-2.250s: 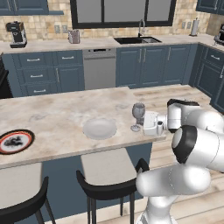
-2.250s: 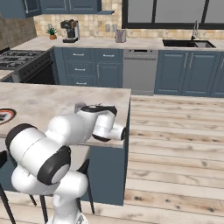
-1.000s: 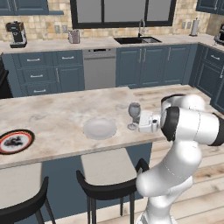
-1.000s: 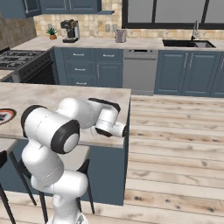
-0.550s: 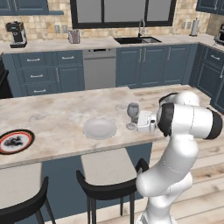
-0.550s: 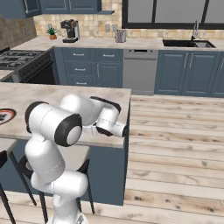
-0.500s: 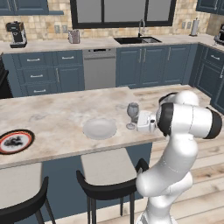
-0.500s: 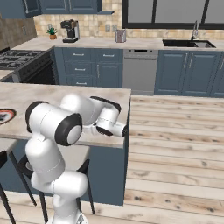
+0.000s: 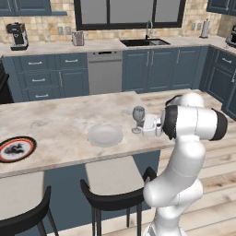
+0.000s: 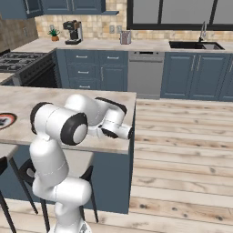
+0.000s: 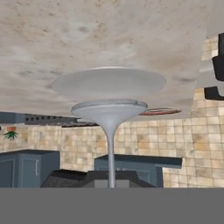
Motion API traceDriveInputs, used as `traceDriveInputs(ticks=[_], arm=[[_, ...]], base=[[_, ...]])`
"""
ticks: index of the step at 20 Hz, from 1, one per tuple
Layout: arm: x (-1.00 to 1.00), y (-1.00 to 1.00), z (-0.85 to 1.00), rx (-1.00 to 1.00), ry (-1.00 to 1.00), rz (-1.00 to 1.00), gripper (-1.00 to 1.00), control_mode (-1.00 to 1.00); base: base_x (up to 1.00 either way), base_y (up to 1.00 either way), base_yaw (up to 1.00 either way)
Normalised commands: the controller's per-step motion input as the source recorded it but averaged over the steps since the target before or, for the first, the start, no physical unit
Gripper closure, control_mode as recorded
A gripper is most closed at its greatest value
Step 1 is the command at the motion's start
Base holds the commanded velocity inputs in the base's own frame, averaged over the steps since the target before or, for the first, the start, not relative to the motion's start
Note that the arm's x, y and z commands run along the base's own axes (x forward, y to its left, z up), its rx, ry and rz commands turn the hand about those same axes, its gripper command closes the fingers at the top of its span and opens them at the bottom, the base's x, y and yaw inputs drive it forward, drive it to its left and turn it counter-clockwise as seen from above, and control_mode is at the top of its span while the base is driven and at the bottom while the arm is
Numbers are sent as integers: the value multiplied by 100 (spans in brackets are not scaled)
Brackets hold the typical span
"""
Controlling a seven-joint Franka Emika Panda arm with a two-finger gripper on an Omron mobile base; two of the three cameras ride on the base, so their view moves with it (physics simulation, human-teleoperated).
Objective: Retrieve the wine glasses from the counter and place one next to each plate.
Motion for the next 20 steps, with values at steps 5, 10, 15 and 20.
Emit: traceDriveInputs(ticks=[5,10,15,20], arm=[[14,0,-13,0,-1,0,100,-100],[10,0,-40,0,-4,0,100,-100],[19,0,-19,0,-2,0,100,-100],[27,0,-8,0,0,0,100,-100]], base=[[0,0,0],[0,0,0],[0,0,0],[0,0,0]])
